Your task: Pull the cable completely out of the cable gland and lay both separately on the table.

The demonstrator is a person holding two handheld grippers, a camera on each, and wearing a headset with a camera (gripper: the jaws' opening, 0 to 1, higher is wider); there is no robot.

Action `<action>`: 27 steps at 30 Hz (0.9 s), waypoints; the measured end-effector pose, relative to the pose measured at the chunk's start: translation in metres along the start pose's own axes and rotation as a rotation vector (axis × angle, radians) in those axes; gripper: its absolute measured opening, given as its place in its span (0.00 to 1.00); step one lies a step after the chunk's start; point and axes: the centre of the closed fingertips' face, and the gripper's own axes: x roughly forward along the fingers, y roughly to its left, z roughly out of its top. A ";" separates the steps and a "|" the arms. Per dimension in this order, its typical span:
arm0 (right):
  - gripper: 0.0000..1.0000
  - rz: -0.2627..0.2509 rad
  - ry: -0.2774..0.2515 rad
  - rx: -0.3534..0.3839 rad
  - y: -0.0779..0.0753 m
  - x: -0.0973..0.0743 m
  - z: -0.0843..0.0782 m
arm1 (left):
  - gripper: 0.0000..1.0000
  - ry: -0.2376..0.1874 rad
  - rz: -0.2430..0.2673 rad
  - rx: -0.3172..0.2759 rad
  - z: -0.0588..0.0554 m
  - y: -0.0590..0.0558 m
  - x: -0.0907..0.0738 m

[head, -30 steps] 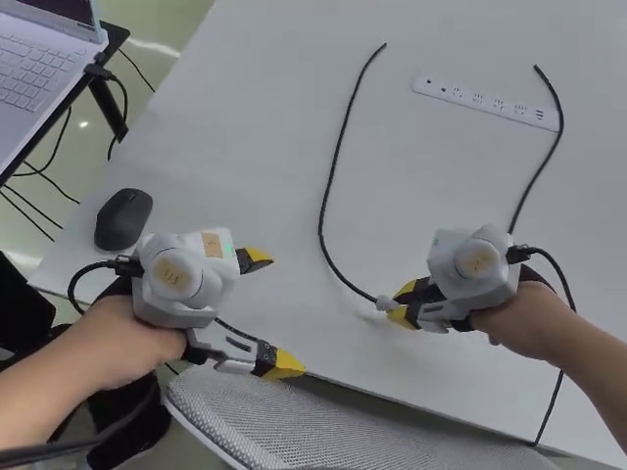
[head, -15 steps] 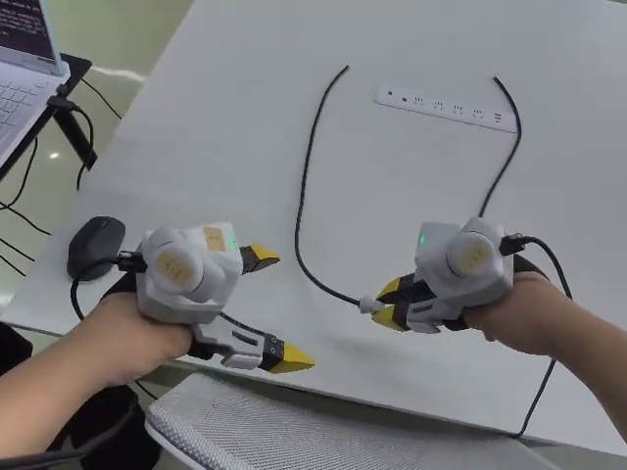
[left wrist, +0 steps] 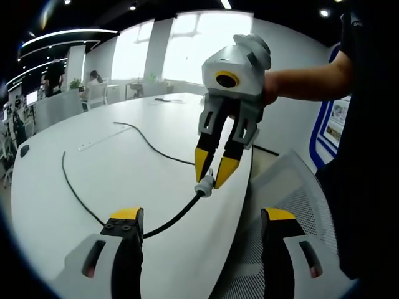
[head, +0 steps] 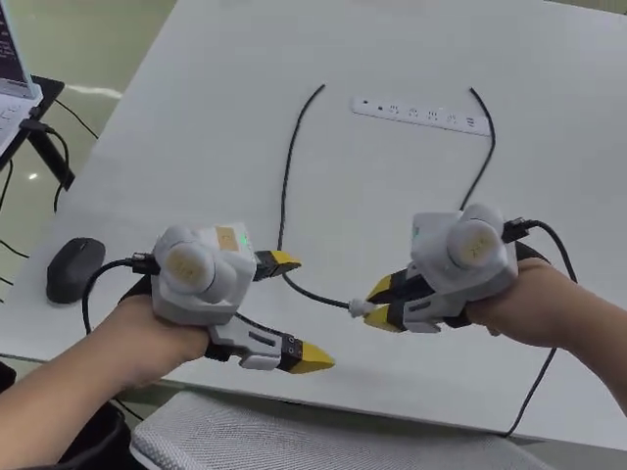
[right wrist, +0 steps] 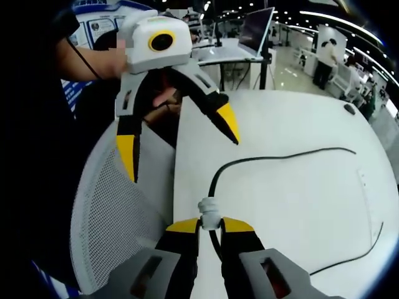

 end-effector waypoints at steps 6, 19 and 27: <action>0.06 -0.016 -0.023 -0.021 -0.001 -0.011 0.009 | 0.73 -0.033 -0.032 -0.005 0.010 0.002 0.010; 0.06 -0.013 -0.002 -0.042 -0.001 -0.011 0.007 | 0.57 -0.046 -0.099 -0.018 0.009 0.005 0.041; 0.06 -0.009 0.002 -0.053 0.000 -0.012 0.006 | 0.41 -0.086 -0.134 0.019 0.016 0.002 0.040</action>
